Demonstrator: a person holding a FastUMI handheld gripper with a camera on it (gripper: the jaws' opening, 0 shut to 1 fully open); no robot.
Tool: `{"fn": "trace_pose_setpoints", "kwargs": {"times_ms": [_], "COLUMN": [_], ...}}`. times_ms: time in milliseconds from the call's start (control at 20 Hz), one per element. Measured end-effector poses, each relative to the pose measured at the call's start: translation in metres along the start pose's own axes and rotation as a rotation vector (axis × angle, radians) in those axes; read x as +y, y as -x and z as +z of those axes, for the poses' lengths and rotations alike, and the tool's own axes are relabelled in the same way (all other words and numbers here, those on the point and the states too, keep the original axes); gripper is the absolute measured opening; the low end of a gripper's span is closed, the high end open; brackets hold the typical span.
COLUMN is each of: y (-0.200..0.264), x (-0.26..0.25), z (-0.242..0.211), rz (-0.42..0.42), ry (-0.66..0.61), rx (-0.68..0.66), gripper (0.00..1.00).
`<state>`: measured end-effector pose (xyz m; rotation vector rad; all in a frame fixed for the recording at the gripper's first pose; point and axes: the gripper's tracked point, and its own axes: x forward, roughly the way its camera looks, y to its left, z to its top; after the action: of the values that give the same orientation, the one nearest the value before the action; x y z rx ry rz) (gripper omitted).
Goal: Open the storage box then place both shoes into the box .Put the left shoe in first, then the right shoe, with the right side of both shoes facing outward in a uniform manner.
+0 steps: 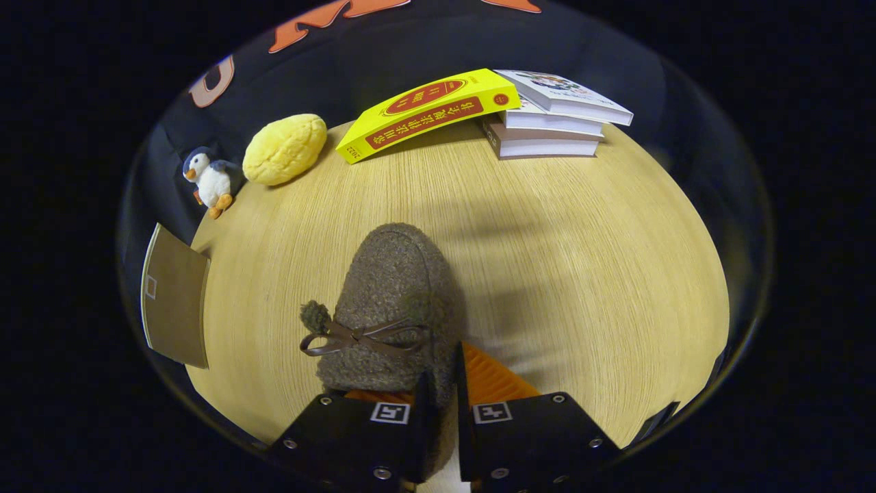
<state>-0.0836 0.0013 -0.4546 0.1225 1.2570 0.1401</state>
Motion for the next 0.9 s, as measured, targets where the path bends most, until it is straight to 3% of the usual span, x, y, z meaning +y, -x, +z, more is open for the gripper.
{"fn": "trace_pose_setpoints", "kwargs": {"times_ms": [150, 250, 550, 900], "y": [0.003, 0.011, 0.053, 0.105], "x": [-0.002, 0.007, 0.049, 0.149], "z": [0.000, 0.004, 0.032, 0.058], "rz": [0.000, 0.026, 0.028, 0.052], "ry": [-0.038, -0.075, -0.070, -0.052], "rx": [0.009, 0.002, -0.050, -0.079], "gripper": [0.06, 0.03, 0.03, 0.03]}}
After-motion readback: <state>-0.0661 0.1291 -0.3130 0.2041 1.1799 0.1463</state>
